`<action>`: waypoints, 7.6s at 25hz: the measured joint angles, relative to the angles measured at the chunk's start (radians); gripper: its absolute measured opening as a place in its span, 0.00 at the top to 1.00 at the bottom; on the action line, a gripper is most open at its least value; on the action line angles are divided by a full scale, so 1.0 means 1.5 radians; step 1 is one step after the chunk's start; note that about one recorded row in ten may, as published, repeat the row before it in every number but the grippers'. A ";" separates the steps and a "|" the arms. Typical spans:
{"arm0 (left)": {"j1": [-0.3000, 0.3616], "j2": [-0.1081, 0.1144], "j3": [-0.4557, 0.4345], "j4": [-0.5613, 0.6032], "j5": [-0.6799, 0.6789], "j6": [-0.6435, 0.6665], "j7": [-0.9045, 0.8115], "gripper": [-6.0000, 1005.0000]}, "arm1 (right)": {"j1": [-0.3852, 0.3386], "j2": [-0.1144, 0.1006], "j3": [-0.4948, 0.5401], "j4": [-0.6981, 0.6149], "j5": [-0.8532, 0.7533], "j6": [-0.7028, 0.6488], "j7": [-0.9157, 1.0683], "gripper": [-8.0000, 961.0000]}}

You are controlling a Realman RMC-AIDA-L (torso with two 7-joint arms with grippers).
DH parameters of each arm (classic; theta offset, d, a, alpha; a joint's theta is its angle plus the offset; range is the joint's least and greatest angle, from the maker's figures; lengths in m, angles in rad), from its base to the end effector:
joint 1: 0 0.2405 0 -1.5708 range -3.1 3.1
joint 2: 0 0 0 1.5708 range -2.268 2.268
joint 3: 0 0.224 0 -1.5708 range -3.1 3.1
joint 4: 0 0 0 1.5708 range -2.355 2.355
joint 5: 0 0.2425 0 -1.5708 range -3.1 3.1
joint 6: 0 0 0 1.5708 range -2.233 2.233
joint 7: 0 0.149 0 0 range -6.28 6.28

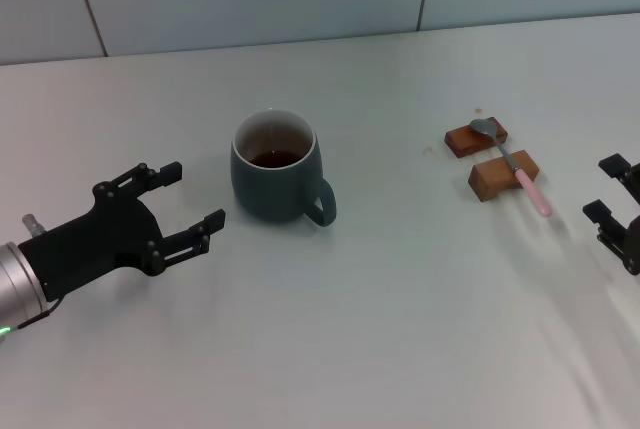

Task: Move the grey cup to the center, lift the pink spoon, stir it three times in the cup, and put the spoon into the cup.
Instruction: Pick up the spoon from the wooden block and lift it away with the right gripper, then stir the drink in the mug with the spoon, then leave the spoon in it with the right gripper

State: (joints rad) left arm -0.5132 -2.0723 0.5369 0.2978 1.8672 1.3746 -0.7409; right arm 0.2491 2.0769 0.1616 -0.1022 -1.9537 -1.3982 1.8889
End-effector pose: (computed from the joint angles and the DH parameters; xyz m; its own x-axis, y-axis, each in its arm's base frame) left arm -0.2943 0.3265 -0.0314 0.8370 0.0725 0.5423 0.3581 -0.8220 -0.4429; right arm 0.3841 0.2409 -0.0044 -0.5978 -0.3087 -0.7399 -0.7871 0.0509 0.6147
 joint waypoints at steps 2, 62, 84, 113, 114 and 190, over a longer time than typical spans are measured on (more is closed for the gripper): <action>0.000 0.000 0.000 0.000 0.000 0.002 0.000 0.18 | 0.003 0.000 0.000 0.001 0.000 0.004 0.000 0.19; 0.000 0.001 0.011 0.005 0.002 0.012 0.001 0.18 | 0.045 0.002 -0.043 0.045 -0.001 0.091 -0.021 0.45; 0.003 0.001 0.017 0.008 0.002 0.017 0.001 0.18 | 0.042 0.005 -0.044 0.046 -0.003 0.098 -0.057 0.82; 0.001 0.002 0.044 0.022 0.002 0.023 -0.019 0.18 | 0.112 0.009 -0.192 -0.713 0.004 -0.437 -0.051 0.88; 0.000 0.002 0.044 0.026 0.002 0.023 -0.024 0.18 | 0.112 0.010 -0.222 -0.752 0.004 -0.430 -0.030 0.88; -0.010 0.001 0.045 0.027 0.001 0.027 -0.032 0.18 | 0.690 -0.027 -0.854 -0.425 -0.492 -0.094 0.442 0.84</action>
State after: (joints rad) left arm -0.5287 -2.0709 0.6044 0.3390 1.8690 1.4144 -0.7885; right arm 1.2835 2.0363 -1.1196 -0.7401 -2.6913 -1.5389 2.5518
